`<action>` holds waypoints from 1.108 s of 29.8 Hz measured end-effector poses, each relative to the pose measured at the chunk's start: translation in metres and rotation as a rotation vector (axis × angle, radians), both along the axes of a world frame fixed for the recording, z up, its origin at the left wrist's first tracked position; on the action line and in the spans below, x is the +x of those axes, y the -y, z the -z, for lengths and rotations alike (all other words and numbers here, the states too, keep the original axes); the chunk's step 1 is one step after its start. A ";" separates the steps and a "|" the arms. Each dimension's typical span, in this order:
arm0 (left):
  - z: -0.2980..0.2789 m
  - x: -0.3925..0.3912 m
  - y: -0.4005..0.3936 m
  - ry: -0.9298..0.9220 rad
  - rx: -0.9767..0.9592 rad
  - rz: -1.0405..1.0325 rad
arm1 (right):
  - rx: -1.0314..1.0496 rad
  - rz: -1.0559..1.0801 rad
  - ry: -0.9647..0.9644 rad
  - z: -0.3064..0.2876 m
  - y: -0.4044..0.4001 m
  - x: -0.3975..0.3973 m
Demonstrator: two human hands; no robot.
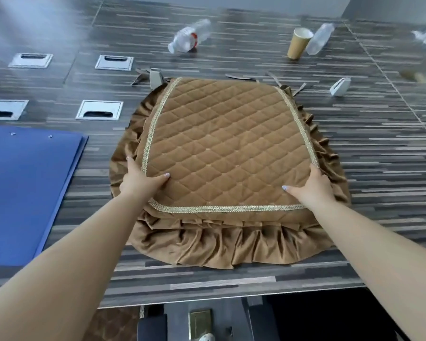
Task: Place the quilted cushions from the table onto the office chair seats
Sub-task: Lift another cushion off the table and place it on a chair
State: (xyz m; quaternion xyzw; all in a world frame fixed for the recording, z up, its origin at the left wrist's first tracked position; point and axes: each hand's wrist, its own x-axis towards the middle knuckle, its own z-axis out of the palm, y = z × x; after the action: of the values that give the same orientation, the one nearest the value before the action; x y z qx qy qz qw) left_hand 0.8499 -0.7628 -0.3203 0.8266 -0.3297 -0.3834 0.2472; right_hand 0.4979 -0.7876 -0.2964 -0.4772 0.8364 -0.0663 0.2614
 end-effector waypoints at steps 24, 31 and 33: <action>-0.033 -0.041 -0.142 0.004 -0.116 -0.293 | -0.234 0.154 0.081 -0.020 -0.136 -0.039; -0.045 -0.095 -0.226 0.052 -0.144 -0.347 | -0.314 0.122 0.122 -0.036 -0.202 -0.087; -0.049 -0.117 -0.250 0.068 -0.139 -0.356 | -0.340 0.107 0.140 -0.039 -0.221 -0.107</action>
State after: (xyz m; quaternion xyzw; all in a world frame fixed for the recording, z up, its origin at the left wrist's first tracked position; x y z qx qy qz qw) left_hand 0.7326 -0.5128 -0.2710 0.8653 -0.2120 -0.2816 0.3564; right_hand 0.3906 -0.5670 -0.2573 -0.4633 0.8171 -0.2536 0.2308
